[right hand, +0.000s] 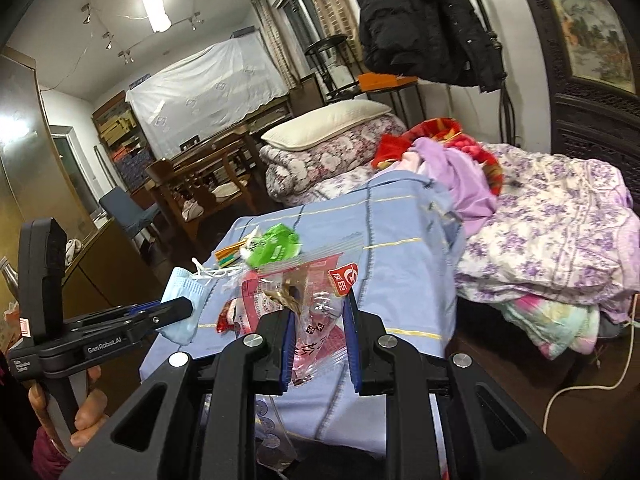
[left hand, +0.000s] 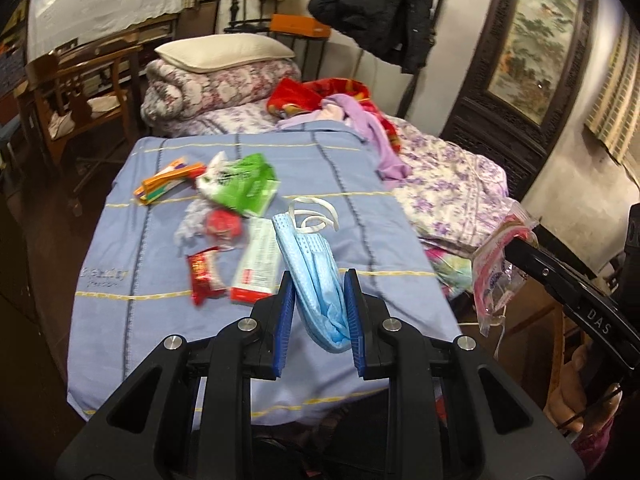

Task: Collect trash
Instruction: 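Carry the mask and bag to the red wastebasket and release both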

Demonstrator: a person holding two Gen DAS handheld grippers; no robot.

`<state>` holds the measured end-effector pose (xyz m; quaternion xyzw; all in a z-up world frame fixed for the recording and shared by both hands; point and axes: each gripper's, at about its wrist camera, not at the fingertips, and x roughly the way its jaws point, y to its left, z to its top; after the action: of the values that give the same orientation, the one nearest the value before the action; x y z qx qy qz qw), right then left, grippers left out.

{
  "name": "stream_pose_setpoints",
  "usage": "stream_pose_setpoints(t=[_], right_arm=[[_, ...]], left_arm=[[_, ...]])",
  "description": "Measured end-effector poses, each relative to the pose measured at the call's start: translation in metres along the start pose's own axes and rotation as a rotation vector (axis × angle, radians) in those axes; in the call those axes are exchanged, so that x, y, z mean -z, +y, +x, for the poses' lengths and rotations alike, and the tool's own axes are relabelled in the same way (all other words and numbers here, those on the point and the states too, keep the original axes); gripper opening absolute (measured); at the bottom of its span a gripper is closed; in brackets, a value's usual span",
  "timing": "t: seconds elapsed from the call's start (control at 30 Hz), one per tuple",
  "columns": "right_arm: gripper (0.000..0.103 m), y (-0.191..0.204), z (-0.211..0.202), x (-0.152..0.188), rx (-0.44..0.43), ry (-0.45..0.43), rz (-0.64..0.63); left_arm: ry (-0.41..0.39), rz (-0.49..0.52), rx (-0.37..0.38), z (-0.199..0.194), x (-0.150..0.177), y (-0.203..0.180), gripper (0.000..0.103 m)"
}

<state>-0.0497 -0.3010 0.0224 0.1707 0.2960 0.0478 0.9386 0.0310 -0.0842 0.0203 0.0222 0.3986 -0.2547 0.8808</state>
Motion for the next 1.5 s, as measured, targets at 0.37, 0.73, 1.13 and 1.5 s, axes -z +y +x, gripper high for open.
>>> stream_pose_setpoints(t=[0.37, 0.73, 1.13, 1.5], right_arm=[[0.022, -0.068, -0.040, 0.024, 0.109, -0.005, 0.063], [0.022, -0.158, -0.040, 0.079, 0.232, 0.098, 0.187], [0.040, -0.247, 0.004, 0.173, 0.329, 0.347, 0.323], [0.053, -0.253, -0.020, 0.164, 0.366, 0.282, 0.321]], left_arm=[[0.052, 0.123, 0.099, 0.023, 0.009, -0.088, 0.026], [0.147, 0.236, 0.167, 0.063, 0.027, -0.159, 0.026], [0.246, 0.339, 0.198, 0.103, 0.049, -0.214, 0.026], [0.299, 0.409, 0.232, 0.118, 0.067, -0.243, 0.026]])
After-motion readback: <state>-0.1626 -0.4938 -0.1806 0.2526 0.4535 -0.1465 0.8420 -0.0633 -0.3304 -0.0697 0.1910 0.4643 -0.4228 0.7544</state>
